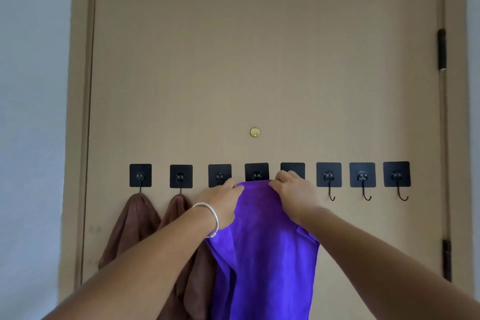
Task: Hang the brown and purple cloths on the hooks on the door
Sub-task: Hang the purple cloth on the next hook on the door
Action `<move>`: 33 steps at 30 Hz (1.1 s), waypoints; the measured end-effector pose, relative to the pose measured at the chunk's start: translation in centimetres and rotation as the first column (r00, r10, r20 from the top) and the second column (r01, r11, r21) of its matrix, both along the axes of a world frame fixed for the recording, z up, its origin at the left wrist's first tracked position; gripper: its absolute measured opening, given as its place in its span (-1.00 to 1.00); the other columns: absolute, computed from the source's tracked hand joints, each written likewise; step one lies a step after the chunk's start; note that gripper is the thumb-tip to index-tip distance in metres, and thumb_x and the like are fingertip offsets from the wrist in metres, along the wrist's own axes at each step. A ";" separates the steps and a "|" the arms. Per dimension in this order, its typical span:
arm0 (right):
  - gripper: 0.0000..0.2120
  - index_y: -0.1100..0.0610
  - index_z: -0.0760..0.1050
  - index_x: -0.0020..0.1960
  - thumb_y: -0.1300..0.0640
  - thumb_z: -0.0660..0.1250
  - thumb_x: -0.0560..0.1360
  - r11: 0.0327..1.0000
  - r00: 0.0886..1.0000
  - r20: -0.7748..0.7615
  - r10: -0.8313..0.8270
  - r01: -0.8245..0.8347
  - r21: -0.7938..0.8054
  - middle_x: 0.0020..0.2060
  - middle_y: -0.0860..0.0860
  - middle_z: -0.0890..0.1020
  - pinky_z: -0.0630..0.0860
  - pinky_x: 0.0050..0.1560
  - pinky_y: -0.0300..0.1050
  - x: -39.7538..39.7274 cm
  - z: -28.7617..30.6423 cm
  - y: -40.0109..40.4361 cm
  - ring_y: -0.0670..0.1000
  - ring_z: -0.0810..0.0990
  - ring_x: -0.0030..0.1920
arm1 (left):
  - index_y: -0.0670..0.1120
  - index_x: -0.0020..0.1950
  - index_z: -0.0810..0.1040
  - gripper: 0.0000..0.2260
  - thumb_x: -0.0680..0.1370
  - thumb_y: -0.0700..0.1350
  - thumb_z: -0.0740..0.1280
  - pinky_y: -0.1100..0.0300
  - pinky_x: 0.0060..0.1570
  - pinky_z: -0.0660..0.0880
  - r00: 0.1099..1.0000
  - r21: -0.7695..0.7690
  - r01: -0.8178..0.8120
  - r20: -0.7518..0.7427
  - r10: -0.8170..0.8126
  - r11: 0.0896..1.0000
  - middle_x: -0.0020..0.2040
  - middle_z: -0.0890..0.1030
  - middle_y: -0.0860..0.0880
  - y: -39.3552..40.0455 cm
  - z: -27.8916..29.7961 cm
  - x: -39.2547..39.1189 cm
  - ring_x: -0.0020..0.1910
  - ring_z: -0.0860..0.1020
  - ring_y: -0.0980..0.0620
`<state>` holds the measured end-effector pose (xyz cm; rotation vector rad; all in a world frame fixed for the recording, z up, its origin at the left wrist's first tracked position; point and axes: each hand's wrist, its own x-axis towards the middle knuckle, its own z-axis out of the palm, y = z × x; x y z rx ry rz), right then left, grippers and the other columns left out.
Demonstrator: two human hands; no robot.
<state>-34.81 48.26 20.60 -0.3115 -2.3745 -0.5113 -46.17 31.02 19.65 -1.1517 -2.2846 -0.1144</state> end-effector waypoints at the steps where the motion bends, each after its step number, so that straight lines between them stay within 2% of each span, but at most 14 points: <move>1: -0.63 0.07 0.41 0.30 0.29 0.13 0.53 1.000 1.000 0.002 -0.005 0.005 0.012 0.17 0.01 0.42 0.37 -0.16 -0.09 -0.5 -0.1 0.4 0.06 0.38 0.16 | -0.06 0.08 0.38 -0.72 0.43 -0.33 0.15 0.09 -0.38 0.31 1.000 -0.002 -0.010 -0.005 0.010 1.000 0.08 0.36 0.00 0.5 -0.1 -0.3 -0.32 0.42 -0.05; 4: -0.68 0.12 0.41 0.27 0.28 0.12 0.55 0.997 1.000 0.020 -0.023 0.021 0.080 0.16 0.05 0.42 0.35 -0.15 -0.06 -1.7 -1.2 1.4 0.09 0.39 0.16 | -0.06 0.08 0.38 -0.72 0.43 -0.32 0.15 0.05 -0.33 0.38 1.000 -0.010 -0.019 -0.025 0.018 1.000 0.09 0.36 -0.01 1.5 -0.9 -1.3 -0.24 0.49 -0.10; 7: -0.74 0.18 0.42 0.20 0.30 0.13 0.53 0.996 0.998 0.059 -0.037 0.032 0.087 0.13 0.10 0.44 0.34 -0.12 -0.04 -2.2 -2.6 1.7 0.13 0.41 0.12 | -0.04 0.21 0.39 -0.64 0.45 -0.30 0.16 0.02 -0.19 0.46 0.999 -0.027 -0.031 -0.007 0.031 0.999 0.17 0.38 -0.01 2.1 -1.9 -2.0 -0.06 0.53 -0.11; 9: -0.78 0.19 0.49 0.11 0.26 0.25 0.47 0.995 0.998 0.048 -0.049 0.045 0.094 0.06 0.11 0.49 0.40 -0.15 -0.05 -2.3 -3.2 1.1 0.13 0.48 0.05 | -0.02 0.25 0.38 -0.61 0.46 -0.29 0.16 0.01 -0.10 0.49 0.998 -0.039 -0.052 0.019 0.053 0.998 0.21 0.37 0.00 2.4 -2.5 -2.0 0.02 0.52 -0.11; 11: -0.75 0.15 0.61 -0.17 0.18 0.55 0.18 0.992 0.998 0.009 -0.059 0.057 0.112 -0.21 0.06 0.58 0.46 -0.37 -0.15 -2.4 -3.7 0.4 0.05 0.58 -0.22 | -0.02 0.27 0.38 -0.60 0.46 -0.29 0.18 0.03 -0.07 0.48 0.997 -0.047 -0.064 0.030 0.066 0.997 0.22 0.37 0.01 3.0 -3.2 -1.6 0.04 0.52 -0.12; 12: -0.71 0.13 0.61 -0.31 0.17 0.61 0.01 0.992 0.999 -0.009 -0.049 0.050 0.119 -0.35 0.03 0.57 0.44 -0.48 -0.20 -2.5 -4.0 0.2 0.02 0.57 -0.36 | -0.02 0.27 0.38 -0.60 0.47 -0.29 0.19 0.05 -0.11 0.46 0.997 -0.047 -0.066 0.032 0.067 0.997 0.22 0.37 0.00 3.3 -3.6 -1.4 0.04 0.52 -0.12; 14: -0.68 0.11 0.59 -0.39 0.17 0.63 -0.08 0.992 0.997 -0.064 -0.035 0.043 0.121 -0.44 0.01 0.54 0.43 -0.54 -0.21 -3.0 -4.9 0.2 0.01 0.53 -0.46 | -0.02 0.25 0.39 -0.64 0.48 -0.27 0.20 0.06 -0.20 0.40 0.998 -0.036 -0.056 0.038 0.057 0.998 0.19 0.39 -0.01 4.0 -4.3 -0.9 -0.01 0.54 -0.12; 19: -0.78 0.09 0.61 -0.25 0.12 0.57 0.14 0.989 0.989 -0.142 -0.033 0.052 0.135 -0.34 0.01 0.59 0.52 -0.33 -0.10 -3.8 -6.7 0.6 0.04 0.56 -0.33 | -0.04 0.19 0.42 -0.71 0.50 -0.26 0.18 0.05 -0.20 0.37 0.996 -0.014 -0.034 0.084 0.035 0.999 0.19 0.37 -0.03 4.8 -5.7 -0.4 0.03 0.52 -0.14; 22: -0.81 0.12 0.59 -0.26 0.17 0.55 0.17 0.997 0.976 -0.216 0.010 0.006 0.073 -0.27 0.05 0.57 0.51 -0.27 -0.08 -3.9 -7.0 0.7 0.09 0.55 -0.25 | -0.07 0.18 0.47 -0.75 0.52 -0.21 0.20 0.03 0.06 0.36 0.998 -0.004 -0.046 -0.042 0.046 0.999 0.20 0.37 -0.05 5.1 -6.4 -0.4 0.18 0.40 -0.12; 24: -0.85 0.15 0.58 -0.23 0.24 0.50 0.24 0.995 0.966 -0.247 0.081 -0.093 -0.037 -0.26 0.08 0.54 0.48 -0.29 -0.07 -4.0 -7.6 0.9 0.11 0.52 -0.26 | -0.08 0.19 0.49 -0.76 0.54 -0.16 0.20 0.04 0.14 0.33 0.991 -0.007 -0.067 -0.115 0.066 0.998 0.19 0.38 -0.07 5.1 -6.7 -0.6 0.21 0.35 -0.12; 26: -0.89 0.16 0.58 -0.10 0.28 0.38 0.38 0.949 0.950 -0.277 0.144 -0.212 -0.233 -0.25 0.06 0.51 0.38 -0.35 -0.10 -4.2 -9.1 1.2 0.11 0.49 -0.27 | -0.09 0.20 0.46 -0.77 0.56 -0.14 0.20 0.02 0.10 0.39 0.998 -0.001 -0.063 -0.011 0.063 0.998 0.18 0.46 -0.09 5.1 -7.2 -0.5 0.19 0.43 -0.13; 28: -0.77 0.13 0.53 0.12 0.24 0.21 0.50 0.883 0.940 -0.290 0.181 -0.285 -0.372 -0.15 0.06 0.52 0.38 -0.28 -0.09 -4.3 -11.0 1.3 0.11 0.50 -0.18 | -0.08 0.22 0.39 -0.76 0.56 -0.14 0.18 0.01 0.04 0.45 0.975 0.079 -0.008 0.223 -0.010 0.997 0.14 0.56 -0.11 5.1 -8.3 -0.1 0.12 0.53 -0.16; 30: -0.68 0.10 0.42 0.28 0.19 0.14 0.55 0.837 0.933 -0.276 0.229 -0.334 -0.433 -0.03 0.06 0.52 0.47 -0.16 -0.06 -4.3 -12.3 1.1 0.09 0.50 -0.08 | -0.05 0.27 0.33 -0.70 0.53 -0.19 0.16 0.01 0.05 0.49 0.899 0.194 0.033 0.423 -0.114 0.981 0.10 0.60 -0.11 5.1 -9.4 0.3 0.06 0.57 -0.15; 33: -0.68 0.08 0.35 0.32 0.12 0.10 0.58 0.818 0.940 -0.234 0.249 -0.334 -0.469 0.05 0.03 0.51 0.52 -0.07 -0.04 -4.3 -13.0 0.5 0.05 0.50 -0.02 | -0.04 0.28 0.34 -0.66 0.52 -0.23 0.15 0.02 0.13 0.48 0.841 0.262 0.053 0.509 -0.184 0.964 0.11 0.60 -0.07 4.6 -10.0 0.1 0.07 0.58 -0.08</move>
